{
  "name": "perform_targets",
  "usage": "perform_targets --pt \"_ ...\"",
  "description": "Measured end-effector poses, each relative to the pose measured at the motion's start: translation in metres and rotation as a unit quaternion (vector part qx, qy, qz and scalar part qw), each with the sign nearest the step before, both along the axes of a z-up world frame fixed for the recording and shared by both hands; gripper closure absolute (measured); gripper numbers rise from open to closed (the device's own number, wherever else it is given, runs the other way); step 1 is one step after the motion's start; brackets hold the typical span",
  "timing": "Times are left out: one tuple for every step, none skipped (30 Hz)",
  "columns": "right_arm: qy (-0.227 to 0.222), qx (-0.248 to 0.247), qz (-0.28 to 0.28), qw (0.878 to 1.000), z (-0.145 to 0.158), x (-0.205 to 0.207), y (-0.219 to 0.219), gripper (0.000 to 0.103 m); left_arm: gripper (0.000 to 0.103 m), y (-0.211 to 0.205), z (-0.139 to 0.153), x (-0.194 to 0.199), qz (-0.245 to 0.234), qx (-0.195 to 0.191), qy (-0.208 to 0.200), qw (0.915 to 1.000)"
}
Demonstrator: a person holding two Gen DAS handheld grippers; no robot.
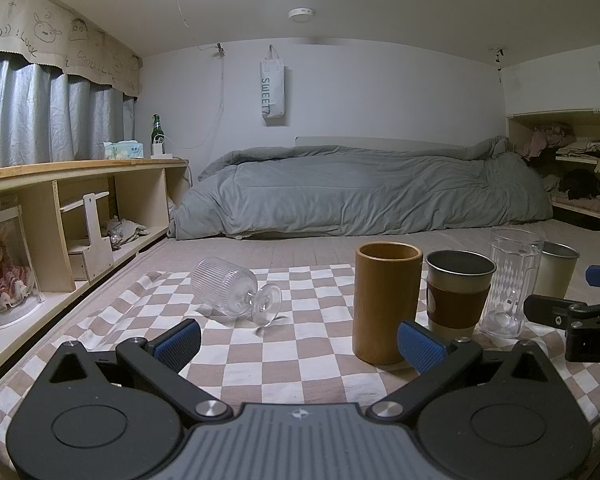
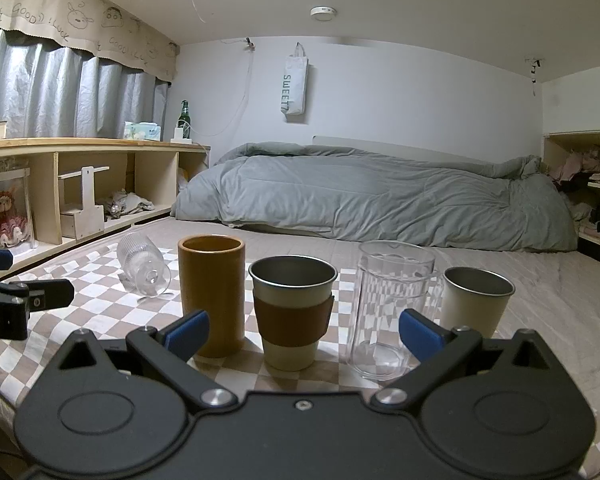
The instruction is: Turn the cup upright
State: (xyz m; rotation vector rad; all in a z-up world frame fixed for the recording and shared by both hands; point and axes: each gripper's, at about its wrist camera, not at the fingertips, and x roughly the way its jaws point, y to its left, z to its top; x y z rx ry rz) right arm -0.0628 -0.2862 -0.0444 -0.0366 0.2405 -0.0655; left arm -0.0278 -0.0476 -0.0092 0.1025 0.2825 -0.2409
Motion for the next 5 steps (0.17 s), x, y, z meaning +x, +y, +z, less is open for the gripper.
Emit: perform_targets --pt "0.0 0.0 0.0 1.0 0.0 0.0 0.0 0.001 0.0 -0.0003 -0.0002 -0.0003 0.0 0.0 0.0 1.0" --pt "0.0 0.0 0.0 1.0 -0.0001 0.0 -0.0001 0.001 0.0 -0.0003 -0.0002 -0.0003 0.0 0.0 0.0 1.0" --pt "0.0 0.0 0.0 1.0 0.0 0.0001 -0.0001 0.001 0.0 -0.0002 -0.0002 -0.0003 0.0 0.0 0.0 1.0" --pt "0.0 0.0 0.0 1.0 0.0 0.0001 -0.0001 0.001 0.0 -0.0003 -0.0002 -0.0003 0.0 0.0 0.0 1.0" --pt "0.0 0.0 0.0 1.0 0.0 0.0001 -0.0001 0.001 0.0 -0.0002 -0.0001 -0.0002 0.0 0.0 0.0 1.0"
